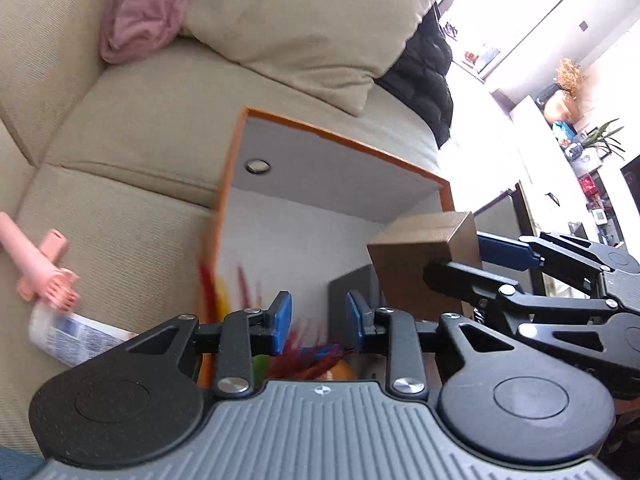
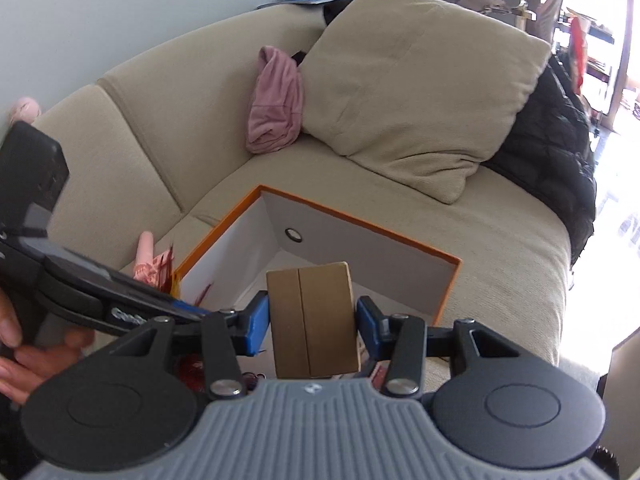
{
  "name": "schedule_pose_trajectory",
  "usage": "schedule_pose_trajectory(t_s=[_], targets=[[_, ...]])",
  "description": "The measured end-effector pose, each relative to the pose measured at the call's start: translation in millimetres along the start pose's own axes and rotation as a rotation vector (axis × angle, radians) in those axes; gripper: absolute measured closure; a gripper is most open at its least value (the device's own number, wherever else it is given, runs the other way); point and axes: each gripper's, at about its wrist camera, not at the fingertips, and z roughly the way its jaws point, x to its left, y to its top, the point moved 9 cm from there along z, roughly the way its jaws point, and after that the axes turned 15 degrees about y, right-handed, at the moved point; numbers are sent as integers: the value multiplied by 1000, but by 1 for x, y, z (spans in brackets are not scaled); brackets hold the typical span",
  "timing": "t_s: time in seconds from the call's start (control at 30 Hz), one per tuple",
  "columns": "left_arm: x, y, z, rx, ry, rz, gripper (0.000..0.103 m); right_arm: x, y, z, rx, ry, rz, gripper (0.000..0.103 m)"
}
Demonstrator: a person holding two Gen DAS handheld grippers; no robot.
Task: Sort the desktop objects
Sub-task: 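Lower the black box into the box with left while right lowers the brown box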
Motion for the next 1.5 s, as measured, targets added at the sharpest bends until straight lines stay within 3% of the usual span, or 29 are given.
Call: schedule_pose_trajectory(t_s=[0.17,0.33,0.43,0.77,1.0,1.17,1.37,1.5], targets=[[41,7,-24,-67,43,-81,70,18,2,42,154,73,-169,54],[69,-1,-23,-52,60,-129,70,23,-12,92,397,96,-377,54],[83,-6,-21,-39,64,-148,70,20,-18,110,498,120,-427,54],[102,-14,-21,-28,55,-176,69,23,-42,135,659,182,-505,54],[105,-21,-28,-30,53,-182,69,26,-48,136,730,202,-619,55],[115,-29,-38,-32,78,-186,69,27,-55,140,766,171,-677,55],[149,-34,-60,-65,137,-223,69,37,-42,121,685,128,-661,52],[179,-40,-75,-91,186,-245,69,58,-20,96,533,114,-640,54]])
